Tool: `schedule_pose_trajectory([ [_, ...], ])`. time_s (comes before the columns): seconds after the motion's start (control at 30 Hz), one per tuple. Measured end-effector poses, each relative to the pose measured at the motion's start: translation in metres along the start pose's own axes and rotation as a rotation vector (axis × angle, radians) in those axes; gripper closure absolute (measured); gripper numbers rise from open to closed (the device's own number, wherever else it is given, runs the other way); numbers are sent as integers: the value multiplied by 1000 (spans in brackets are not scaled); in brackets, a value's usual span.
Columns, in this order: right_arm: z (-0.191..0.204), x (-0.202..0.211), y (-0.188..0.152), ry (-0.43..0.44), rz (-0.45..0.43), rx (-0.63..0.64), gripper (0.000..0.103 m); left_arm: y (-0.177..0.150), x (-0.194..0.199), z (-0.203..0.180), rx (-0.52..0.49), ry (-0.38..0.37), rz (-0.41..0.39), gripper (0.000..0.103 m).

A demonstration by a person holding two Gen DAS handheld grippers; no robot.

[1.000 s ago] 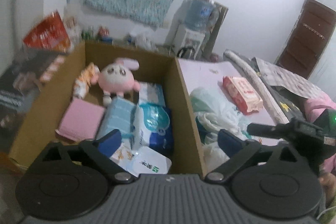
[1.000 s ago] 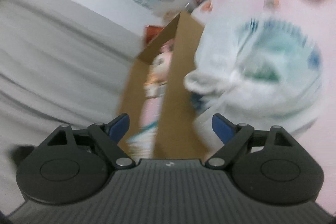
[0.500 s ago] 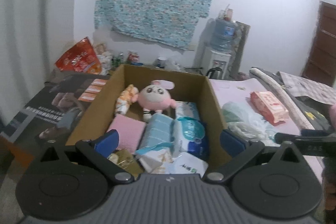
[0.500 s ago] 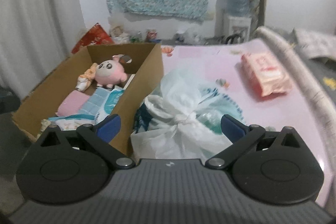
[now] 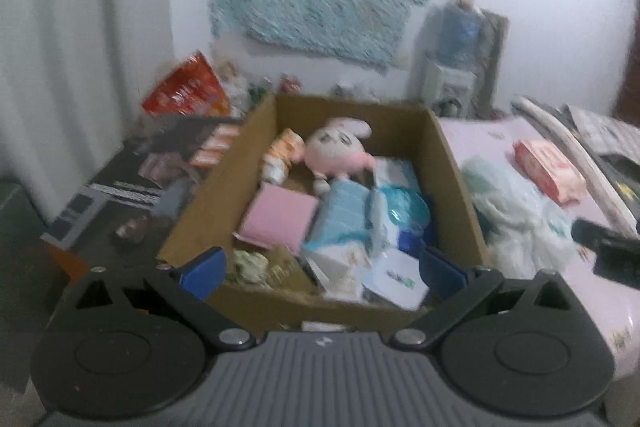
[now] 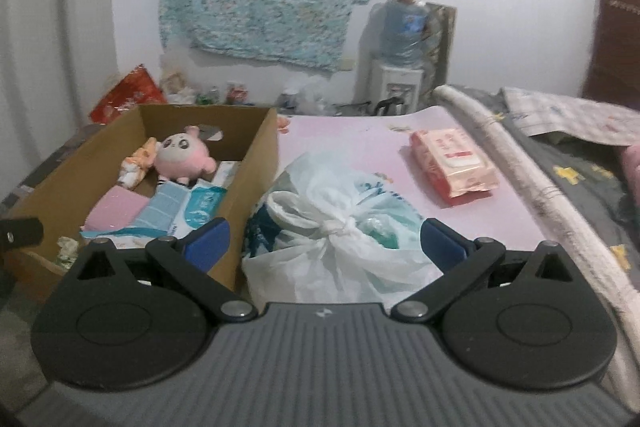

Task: Organize soft objects

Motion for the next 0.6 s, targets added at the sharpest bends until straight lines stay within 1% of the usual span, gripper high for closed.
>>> schedule_pose_trajectory([
  [0.07,4,1,-3,-8,14,20,1,-2,-3,-1,-10,-34,1,0],
  [0.1,6,1,-5,-1,35,22,1,-3,-3,-1,-7,-36,-7,0],
  [0.17,7,0,-10,19,67,14,1,-6,-4,0,1,-33,-15,0],
  [0.3,7,-3,-22,25,122,-2,1,-10,-4,1,4,-7,-13,0],
  [0.43,3,-7,-31,31,180,-46,1,-15,-5,-1,-3,-16,17,0],
  [0.6,-5,-12,-39,39,231,-104,1,-24,-6,-9,-29,-15,83,0],
])
Point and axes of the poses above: each gripper's, at about its wrist camera, not at the fingertips, and x roughly against the way its jaws point, z to its left, y to its top, the point moved 3 cm from there along -x, roughly the way its jaws point, and after that the axes turned 10 degrees about -x, right-handed, at the moved point
